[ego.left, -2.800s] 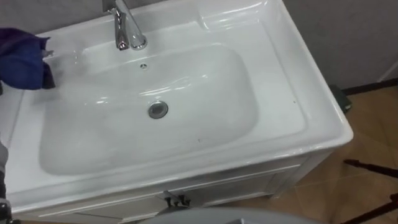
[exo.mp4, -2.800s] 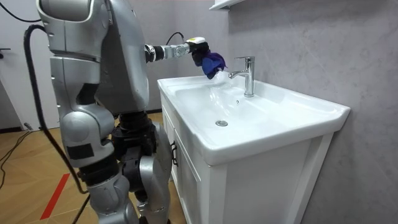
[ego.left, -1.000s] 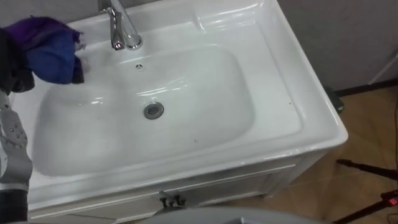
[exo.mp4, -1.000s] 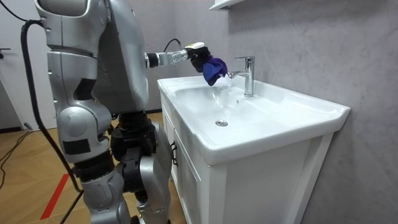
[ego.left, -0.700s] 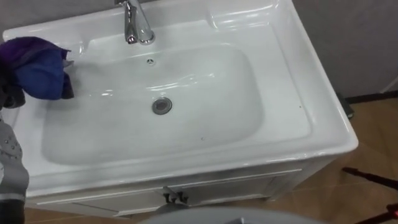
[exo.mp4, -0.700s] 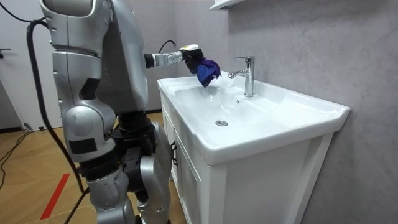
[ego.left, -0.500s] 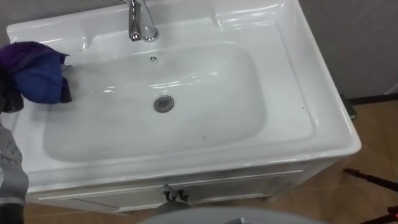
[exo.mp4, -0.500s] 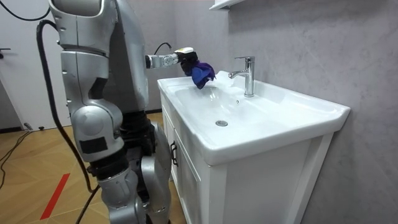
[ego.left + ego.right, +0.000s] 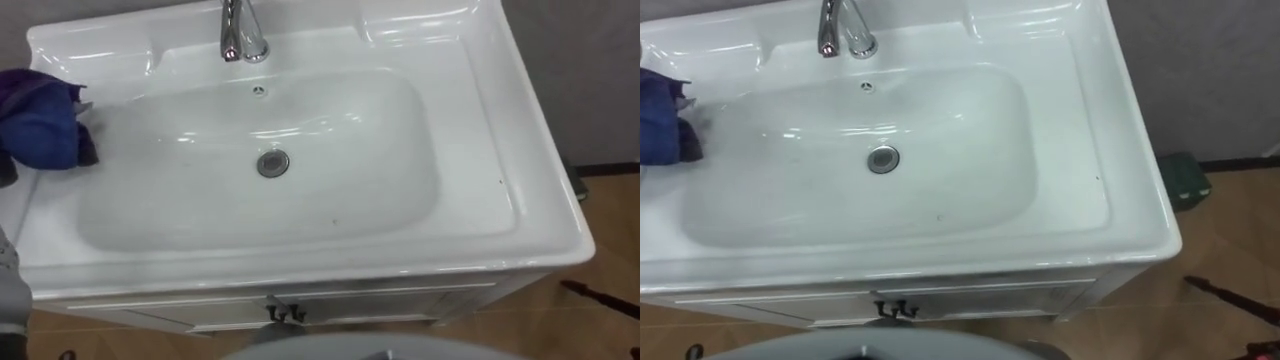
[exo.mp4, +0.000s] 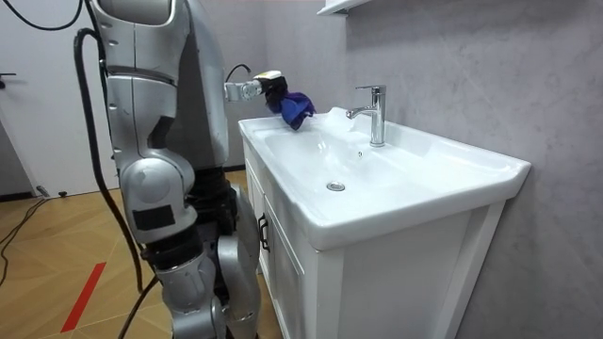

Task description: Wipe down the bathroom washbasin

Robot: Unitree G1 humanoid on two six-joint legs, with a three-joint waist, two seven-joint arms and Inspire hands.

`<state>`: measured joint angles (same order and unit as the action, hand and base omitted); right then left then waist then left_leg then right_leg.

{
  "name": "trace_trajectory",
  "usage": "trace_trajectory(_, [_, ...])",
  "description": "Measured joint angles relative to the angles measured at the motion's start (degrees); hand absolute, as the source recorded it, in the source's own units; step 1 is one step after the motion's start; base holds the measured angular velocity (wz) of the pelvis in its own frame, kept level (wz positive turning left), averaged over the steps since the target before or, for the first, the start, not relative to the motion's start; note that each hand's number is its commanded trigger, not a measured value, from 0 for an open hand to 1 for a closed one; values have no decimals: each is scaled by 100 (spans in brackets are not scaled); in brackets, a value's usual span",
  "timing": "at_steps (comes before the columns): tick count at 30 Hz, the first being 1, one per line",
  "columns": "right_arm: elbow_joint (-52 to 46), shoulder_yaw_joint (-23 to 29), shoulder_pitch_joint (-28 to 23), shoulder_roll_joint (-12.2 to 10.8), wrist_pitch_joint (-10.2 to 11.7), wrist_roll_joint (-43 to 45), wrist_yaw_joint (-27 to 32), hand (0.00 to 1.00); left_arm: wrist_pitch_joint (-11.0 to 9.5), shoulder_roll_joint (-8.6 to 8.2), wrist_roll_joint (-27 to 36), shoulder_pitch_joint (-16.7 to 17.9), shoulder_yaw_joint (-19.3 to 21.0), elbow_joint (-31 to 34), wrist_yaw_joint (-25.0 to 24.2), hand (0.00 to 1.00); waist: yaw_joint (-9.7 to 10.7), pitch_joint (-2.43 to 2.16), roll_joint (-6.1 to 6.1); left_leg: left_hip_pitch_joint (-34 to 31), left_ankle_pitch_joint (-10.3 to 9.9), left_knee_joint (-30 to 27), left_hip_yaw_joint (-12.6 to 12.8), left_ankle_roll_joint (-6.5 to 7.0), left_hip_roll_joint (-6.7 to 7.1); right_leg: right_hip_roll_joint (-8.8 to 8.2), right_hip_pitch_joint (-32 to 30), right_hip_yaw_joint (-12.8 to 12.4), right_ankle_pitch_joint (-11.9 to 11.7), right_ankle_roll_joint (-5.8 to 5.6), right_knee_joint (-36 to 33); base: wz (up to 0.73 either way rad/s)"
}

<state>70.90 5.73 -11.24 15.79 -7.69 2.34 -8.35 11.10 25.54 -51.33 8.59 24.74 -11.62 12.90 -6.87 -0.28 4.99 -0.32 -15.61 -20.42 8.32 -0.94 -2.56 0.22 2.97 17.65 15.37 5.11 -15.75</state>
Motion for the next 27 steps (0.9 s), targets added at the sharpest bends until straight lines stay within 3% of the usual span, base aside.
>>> trace_trajectory(7, [14, -7, -15, 0, -115, -214, -10, 0, 227, 0, 210, -2, 1, -685, 27, 100, -76, -12, -25, 22, 1, 9, -15, 1, 5, -2, 19, 11, 2, -4, 7, 0])
trace_trajectory(21, [-225, -2, -9, 33, -110, -470, -48, 0, 209, -45, 459, 77, -1, -812, 183, 100, -118, -14, 0, 123, 2, 65, -36, 4, 22, -8, 100, 5, 12, -14, 17, 0])
trace_trajectory(22, [-225, -2, -8, 34, -110, -467, -47, 0, 208, -52, 458, 103, -2, -811, 202, 88, -116, -15, 2, 130, 3, 72, -36, 5, 23, -8, 102, 5, 12, -14, 17, 0])
trace_trajectory(23, [-225, -2, -9, 34, -110, -466, -44, 0, 208, -63, 458, 115, -1, -811, 216, 4, -115, -16, 3, 133, 3, 72, -36, 5, 24, -8, 106, 5, 12, -14, 18, 0])
trace_trajectory(27, [-230, 5, -1, 45, -109, -410, -38, 0, 210, -187, 455, 212, -1, -809, 287, 0, -53, -27, -16, 154, 3, 109, -45, 5, 33, -9, 133, 9, 13, -16, 47, 0])
